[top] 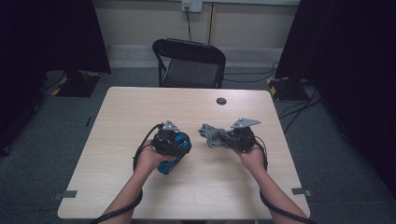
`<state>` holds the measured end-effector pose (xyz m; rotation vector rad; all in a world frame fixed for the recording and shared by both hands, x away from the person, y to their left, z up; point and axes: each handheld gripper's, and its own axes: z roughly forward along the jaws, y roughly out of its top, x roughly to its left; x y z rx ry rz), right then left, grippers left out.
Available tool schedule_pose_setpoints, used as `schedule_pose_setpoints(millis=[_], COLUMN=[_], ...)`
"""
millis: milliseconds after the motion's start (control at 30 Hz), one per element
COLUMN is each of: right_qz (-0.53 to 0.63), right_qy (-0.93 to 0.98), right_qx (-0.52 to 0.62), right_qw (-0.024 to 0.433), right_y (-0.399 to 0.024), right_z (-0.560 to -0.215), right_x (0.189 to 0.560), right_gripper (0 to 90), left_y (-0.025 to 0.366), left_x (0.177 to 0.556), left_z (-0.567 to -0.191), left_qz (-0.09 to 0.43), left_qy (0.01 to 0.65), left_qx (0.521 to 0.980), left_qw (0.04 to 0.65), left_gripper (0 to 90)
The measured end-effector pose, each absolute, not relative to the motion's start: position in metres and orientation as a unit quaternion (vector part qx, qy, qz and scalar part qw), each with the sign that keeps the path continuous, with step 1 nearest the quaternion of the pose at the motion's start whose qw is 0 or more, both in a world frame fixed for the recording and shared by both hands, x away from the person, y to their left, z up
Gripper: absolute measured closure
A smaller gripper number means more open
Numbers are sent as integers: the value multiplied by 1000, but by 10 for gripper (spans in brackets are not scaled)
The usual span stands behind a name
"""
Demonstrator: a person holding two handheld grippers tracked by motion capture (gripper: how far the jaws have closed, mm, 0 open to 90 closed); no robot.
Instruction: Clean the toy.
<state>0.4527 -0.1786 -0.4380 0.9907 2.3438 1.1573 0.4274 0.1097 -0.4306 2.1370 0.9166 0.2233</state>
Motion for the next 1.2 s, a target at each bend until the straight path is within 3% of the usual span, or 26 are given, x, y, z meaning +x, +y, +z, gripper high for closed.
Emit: schedule_pose_setpoints(millis=[267, 567, 933, 1200], right_qz=[399, 398, 420, 421], right_qy=[823, 838, 837, 840], right_qx=[357, 337, 327, 316], right_qw=[189, 162, 127, 130], right_y=[-142, -111, -121, -130], right_z=[-419, -423, -424, -422], right_x=[473, 471, 460, 454], right_gripper=[753, 752, 753, 752], left_y=[83, 72, 85, 91], left_x=[422, 426, 434, 438], left_z=[-425, -431, -432, -431], left_qz=[77, 81, 98, 106], left_qy=[335, 344, 366, 376], left_qx=[848, 847, 842, 842], left_qw=[404, 398, 384, 373], left_gripper=[258, 258, 257, 257])
